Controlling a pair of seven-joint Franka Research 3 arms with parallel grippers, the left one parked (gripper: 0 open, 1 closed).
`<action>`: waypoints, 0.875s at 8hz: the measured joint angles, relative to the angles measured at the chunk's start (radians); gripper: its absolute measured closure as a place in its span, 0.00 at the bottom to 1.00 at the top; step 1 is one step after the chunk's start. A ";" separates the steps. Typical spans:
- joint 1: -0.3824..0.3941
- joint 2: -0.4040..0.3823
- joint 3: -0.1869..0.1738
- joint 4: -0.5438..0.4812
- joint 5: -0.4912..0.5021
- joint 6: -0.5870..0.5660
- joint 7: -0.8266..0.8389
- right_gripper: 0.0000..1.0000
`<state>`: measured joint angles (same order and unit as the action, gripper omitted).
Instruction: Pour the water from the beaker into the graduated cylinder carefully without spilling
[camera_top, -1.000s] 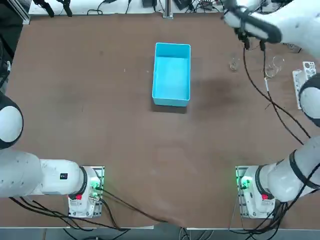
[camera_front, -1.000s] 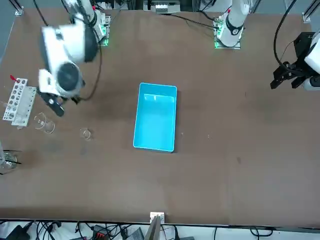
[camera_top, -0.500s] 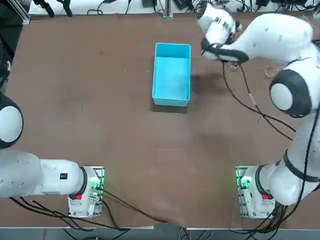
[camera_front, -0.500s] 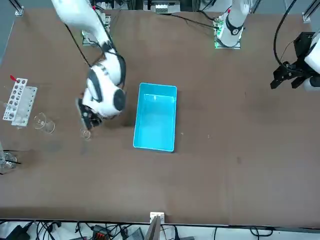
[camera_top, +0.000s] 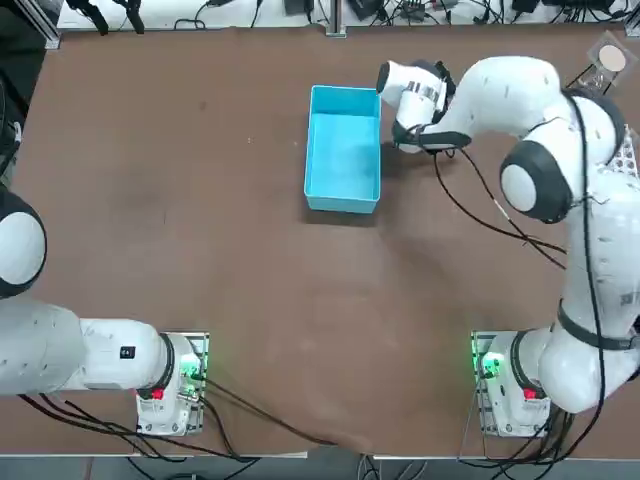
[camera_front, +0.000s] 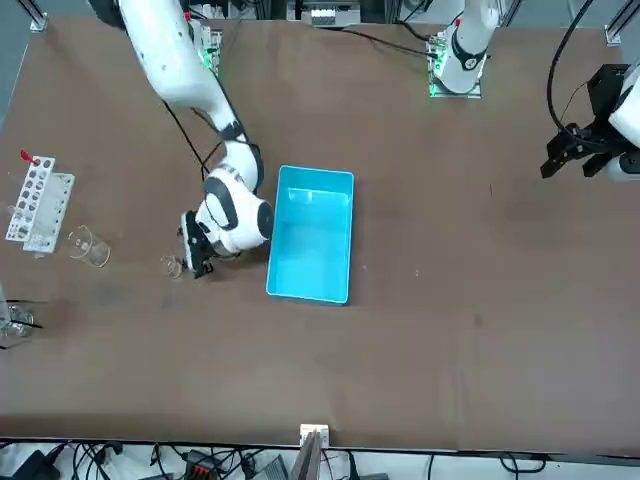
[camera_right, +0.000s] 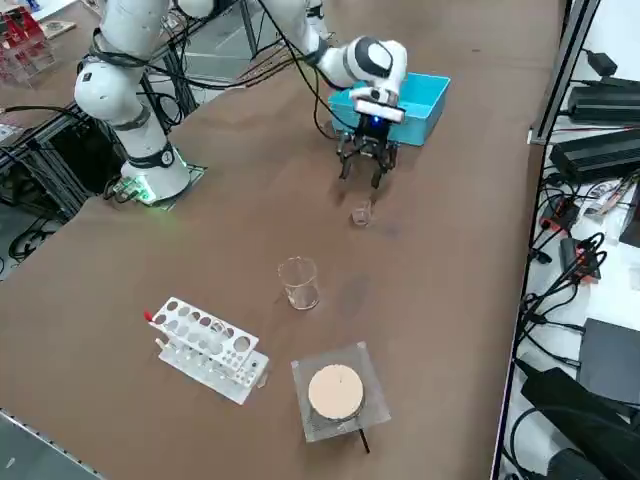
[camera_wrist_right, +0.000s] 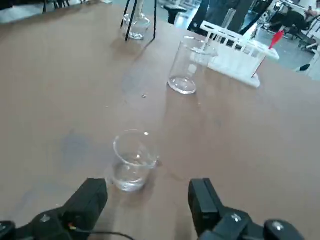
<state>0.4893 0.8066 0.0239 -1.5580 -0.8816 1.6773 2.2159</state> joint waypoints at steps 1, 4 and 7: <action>0.000 0.034 -0.002 0.031 -0.026 0.000 0.038 0.01; -0.001 0.105 -0.010 0.058 -0.092 -0.001 0.111 0.01; -0.004 0.122 -0.024 0.061 -0.135 -0.006 0.175 0.01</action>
<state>0.4855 0.9290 -0.0003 -1.4965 -1.0168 1.6717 2.3908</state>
